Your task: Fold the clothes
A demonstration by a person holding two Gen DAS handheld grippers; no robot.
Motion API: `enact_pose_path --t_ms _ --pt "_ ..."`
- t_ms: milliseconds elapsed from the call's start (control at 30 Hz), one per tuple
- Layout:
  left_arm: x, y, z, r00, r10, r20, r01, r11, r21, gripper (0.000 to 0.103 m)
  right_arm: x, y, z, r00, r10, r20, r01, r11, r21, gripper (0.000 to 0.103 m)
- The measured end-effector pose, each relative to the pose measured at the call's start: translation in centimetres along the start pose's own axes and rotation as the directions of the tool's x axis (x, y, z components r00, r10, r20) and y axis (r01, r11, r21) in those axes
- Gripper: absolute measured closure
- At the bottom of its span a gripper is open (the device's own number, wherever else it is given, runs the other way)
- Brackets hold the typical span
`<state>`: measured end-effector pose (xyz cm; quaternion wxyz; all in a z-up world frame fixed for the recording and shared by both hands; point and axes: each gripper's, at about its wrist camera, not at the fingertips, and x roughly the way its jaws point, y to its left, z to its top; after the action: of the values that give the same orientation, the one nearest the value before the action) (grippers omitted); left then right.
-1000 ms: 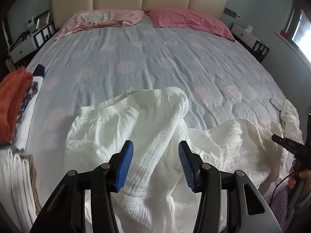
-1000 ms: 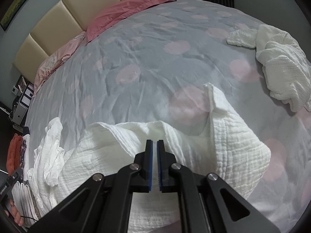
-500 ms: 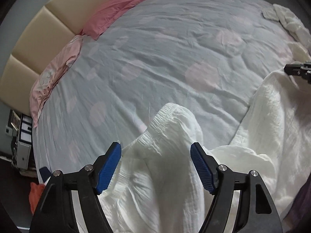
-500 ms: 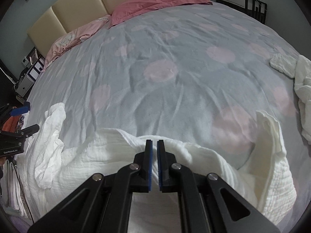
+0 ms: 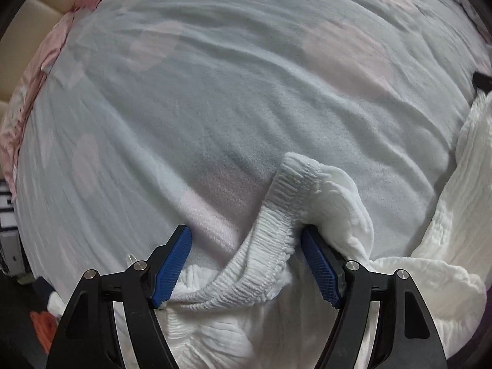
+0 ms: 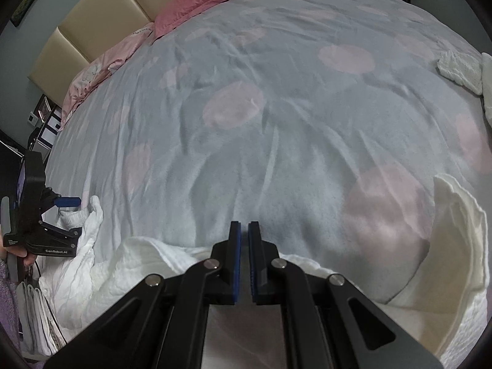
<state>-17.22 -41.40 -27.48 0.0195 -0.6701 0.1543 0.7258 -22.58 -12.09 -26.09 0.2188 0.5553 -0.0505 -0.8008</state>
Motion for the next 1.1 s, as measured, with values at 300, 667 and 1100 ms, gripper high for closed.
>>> enact_pose_path --t_ms 300,667,1100 --pt "-3.2 -2.5 -3.7 0.986 0.124 0.115 -0.113 0.989 -0.095 0.094 -0.9 -0.6 -0.1 1.000 -0.004 0.025 0.004 1.000 0.009 0.097" --pt "-15.6 11.0 -19.2 0.911 0.363 0.194 -0.135 0.709 -0.692 0.095 -3.5 -2.3 -0.3 0.996 -0.030 0.081 0.024 0.997 0.074 0.096" --pt "-13.9 8.4 -34.7 0.846 0.510 0.152 -0.014 0.307 -0.952 0.095 -9.3 -3.5 0.7 0.989 -0.146 0.017 0.147 0.988 -0.053 0.096"
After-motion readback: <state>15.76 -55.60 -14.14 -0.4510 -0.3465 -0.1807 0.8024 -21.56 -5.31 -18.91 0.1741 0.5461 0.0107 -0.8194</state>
